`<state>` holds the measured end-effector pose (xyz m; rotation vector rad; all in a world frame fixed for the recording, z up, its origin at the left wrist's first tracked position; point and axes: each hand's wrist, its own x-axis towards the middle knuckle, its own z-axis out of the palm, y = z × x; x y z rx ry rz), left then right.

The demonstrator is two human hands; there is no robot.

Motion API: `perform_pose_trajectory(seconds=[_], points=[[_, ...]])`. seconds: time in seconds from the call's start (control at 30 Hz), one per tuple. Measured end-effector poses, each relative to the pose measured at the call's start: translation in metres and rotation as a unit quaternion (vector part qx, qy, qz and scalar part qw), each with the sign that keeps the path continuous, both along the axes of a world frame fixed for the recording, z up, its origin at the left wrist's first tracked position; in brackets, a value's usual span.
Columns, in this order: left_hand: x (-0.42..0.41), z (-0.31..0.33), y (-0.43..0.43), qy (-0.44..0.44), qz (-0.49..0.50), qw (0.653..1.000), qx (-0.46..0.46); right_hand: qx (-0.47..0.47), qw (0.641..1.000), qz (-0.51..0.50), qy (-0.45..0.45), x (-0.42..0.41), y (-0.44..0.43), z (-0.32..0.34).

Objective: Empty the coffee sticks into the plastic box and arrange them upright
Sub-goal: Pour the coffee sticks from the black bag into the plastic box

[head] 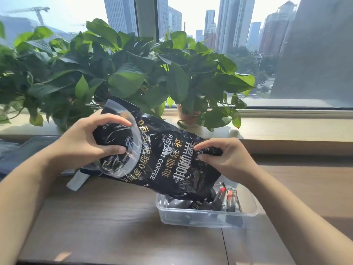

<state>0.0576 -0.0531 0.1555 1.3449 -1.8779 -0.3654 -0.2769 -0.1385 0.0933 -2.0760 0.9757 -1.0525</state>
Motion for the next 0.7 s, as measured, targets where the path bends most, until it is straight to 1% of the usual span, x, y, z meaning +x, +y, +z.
perform_pose_trajectory(seconds=[0.1, 0.17, 0.3, 0.4, 0.47, 0.53, 0.6, 0.7], points=[[0.002, 0.002, -0.003, 0.003, -0.004, 1.000, -0.008, -0.011, 1.000, -0.007, 0.006, 0.001, 0.003, 0.004], [0.004, 0.001, -0.003, 0.001, -0.002, 1.000, -0.023, -0.033, 0.999, -0.022, -0.009, 0.002, 0.004, 0.007], [0.005, 0.000, 0.001, 0.010, 0.008, 0.999, -0.047, -0.086, 0.996, -0.026, -0.001, 0.006, 0.006, 0.012], [0.006, -0.003, 0.003, 0.010, 0.020, 0.998, -0.057, -0.079, 0.997, -0.026, -0.001, 0.005, 0.005, 0.015], [0.007, -0.005, 0.003, 0.018, 0.025, 0.997, -0.069, -0.124, 0.992, -0.030, -0.016, 0.006, 0.006, 0.018], [0.007, -0.007, 0.004, 0.035, 0.031, 0.996, -0.076, -0.181, 0.980, -0.047, -0.061, 0.007, 0.006, 0.020], [0.011, -0.010, 0.003, 0.044, 0.041, 0.996, -0.073, -0.202, 0.975, -0.050, -0.077, 0.007, 0.006, 0.020], [0.015, -0.016, -0.001, 0.017, 0.053, 0.997, -0.049, -0.176, 0.984, -0.025, -0.013, 0.005, 0.003, 0.010]])
